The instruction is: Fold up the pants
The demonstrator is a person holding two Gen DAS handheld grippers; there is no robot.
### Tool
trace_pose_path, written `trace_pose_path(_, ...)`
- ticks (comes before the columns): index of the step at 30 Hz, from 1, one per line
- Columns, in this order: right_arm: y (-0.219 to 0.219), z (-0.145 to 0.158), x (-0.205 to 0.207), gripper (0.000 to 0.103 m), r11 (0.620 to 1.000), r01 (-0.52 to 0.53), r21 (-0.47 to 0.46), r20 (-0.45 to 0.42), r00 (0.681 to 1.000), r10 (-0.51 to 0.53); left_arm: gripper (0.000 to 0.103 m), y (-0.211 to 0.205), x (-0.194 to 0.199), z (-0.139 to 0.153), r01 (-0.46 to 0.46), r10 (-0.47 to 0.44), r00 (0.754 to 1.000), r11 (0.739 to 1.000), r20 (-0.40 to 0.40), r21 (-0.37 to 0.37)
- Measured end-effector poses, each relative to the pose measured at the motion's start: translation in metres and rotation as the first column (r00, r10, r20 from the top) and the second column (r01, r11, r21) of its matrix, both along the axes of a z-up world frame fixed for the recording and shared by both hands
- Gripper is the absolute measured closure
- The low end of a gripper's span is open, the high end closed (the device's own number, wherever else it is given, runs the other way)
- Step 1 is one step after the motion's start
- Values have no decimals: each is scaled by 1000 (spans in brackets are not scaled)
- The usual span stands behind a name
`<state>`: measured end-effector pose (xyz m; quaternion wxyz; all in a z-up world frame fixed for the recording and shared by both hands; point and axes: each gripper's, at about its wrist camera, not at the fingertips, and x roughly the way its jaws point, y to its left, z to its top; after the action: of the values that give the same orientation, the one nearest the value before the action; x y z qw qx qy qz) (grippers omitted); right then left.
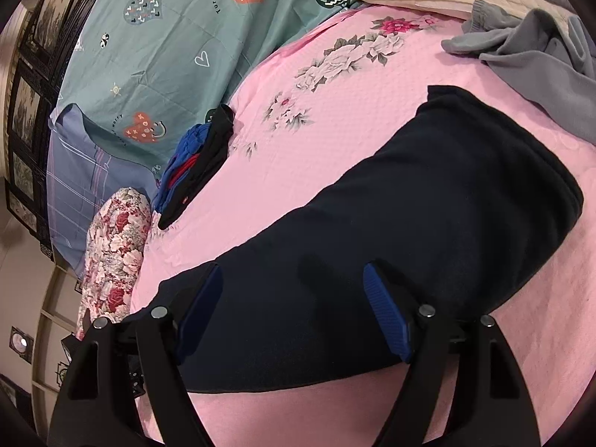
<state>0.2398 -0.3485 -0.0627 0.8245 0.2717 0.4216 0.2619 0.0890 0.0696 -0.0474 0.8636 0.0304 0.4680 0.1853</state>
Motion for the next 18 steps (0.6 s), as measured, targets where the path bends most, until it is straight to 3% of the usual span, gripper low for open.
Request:
trace_pose_path(3,-20,13,-13,25,998,54,25,36,998,-55,2,-8,5,26,73,-57,990,990,128,-120)
trace_pose_path(6,-56,27,-34,25,981,194,-8,80,978,-192,2,-28,17,34,171,-125,970,962,211,-213)
trace_pose_path(8,-83,30,-45,19,958,287,-10,76,955,-286,2,-40,30,29,216,-164,963,944,216,-249)
trace_pose_path(11,-109,22,-48,18,926,373,-47,-4,927,-374,2,-65,50,10,291,-236,950,906,203,-307)
trace_pose_path(15,-115,6,-37,18,926,374,-59,-93,921,-378,2,-81,56,-5,330,-278,942,871,187,-363)
trace_pose_path(18,-113,1,-27,19,923,375,-82,-108,918,-382,2,-78,54,-10,332,-277,941,862,194,-383)
